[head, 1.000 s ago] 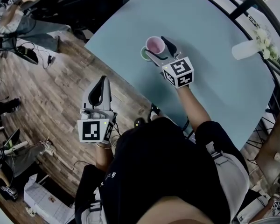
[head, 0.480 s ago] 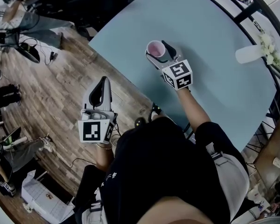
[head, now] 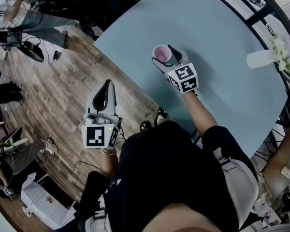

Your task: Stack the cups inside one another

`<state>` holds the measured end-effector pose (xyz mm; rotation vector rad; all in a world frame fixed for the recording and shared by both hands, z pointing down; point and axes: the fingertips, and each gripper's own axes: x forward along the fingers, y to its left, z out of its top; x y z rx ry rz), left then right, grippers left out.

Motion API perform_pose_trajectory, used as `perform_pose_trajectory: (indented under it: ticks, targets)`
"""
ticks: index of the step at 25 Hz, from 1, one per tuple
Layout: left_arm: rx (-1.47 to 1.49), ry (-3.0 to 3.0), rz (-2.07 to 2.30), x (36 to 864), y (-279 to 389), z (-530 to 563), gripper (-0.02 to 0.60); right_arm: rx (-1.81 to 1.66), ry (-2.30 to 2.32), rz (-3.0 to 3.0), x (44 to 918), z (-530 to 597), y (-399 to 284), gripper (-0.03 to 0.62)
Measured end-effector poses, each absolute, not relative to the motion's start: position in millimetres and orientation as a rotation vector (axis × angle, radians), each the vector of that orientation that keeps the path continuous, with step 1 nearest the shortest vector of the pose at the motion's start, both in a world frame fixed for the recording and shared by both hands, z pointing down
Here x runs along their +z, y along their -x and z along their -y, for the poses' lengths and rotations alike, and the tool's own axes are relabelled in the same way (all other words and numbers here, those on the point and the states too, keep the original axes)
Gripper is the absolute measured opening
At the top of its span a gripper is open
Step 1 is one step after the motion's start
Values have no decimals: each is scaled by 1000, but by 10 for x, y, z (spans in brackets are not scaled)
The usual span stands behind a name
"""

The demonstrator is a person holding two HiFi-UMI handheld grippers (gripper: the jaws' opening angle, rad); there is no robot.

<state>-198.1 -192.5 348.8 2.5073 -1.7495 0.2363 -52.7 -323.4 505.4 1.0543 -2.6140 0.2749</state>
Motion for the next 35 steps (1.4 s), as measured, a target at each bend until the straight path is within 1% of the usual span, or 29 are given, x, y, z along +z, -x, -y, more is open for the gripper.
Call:
perform_pose_trajectory:
  ticks: [19, 30, 35]
  targets:
    - [267, -2454, 1775, 3573, 2076, 2012, -8, 294, -1001, 2567, 5354, 3310, 587, 357]
    - [246, -2486, 1765, 3539, 2129, 2017, -8, 293, -995, 2569, 5331, 3319, 648, 359]
    - [234, -2493, 1757, 3521, 2204, 2043, -8, 275, -1029, 2591, 5187, 3340, 693, 359]
